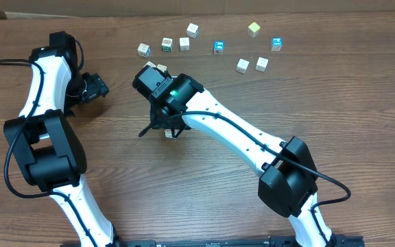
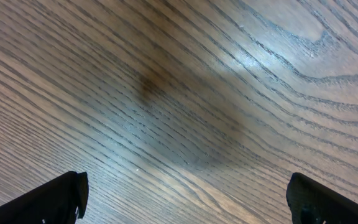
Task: Form a tower
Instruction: 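Lower the held block onto the stack top and open the right gripper, then raise the right gripper and retract it to the upper right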
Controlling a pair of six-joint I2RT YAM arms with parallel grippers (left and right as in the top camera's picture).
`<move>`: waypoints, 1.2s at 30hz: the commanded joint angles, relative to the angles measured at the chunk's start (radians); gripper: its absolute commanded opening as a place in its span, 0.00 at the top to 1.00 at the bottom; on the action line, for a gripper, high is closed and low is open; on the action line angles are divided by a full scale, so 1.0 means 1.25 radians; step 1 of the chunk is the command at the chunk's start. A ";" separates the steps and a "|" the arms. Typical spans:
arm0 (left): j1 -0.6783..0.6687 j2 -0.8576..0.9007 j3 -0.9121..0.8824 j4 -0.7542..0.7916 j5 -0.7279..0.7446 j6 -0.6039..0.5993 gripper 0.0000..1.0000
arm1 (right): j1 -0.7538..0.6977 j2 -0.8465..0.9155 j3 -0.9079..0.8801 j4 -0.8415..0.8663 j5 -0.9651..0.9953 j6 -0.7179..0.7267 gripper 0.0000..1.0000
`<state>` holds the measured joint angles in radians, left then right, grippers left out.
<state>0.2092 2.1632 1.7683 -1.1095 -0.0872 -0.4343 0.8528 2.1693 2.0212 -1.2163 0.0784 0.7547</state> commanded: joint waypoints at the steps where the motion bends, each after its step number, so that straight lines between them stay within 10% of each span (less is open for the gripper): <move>1: -0.006 0.009 0.002 0.000 -0.004 0.009 0.00 | 0.004 -0.010 -0.005 0.009 0.005 0.005 0.24; 12: -0.006 0.009 0.002 0.000 -0.004 0.009 0.00 | -0.106 -0.010 0.042 0.037 0.005 -0.046 0.20; 18: -0.006 0.009 0.002 0.001 -0.004 0.009 0.00 | -0.216 -0.010 0.055 -0.062 -0.010 -0.058 0.00; 36: -0.005 0.009 0.002 0.088 0.033 0.001 0.00 | -0.588 -0.010 0.054 -0.188 -0.022 -0.230 0.00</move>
<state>0.2092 2.1632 1.7679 -0.9993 -0.0784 -0.4347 0.1936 2.1693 2.0609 -1.4422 0.0483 0.5213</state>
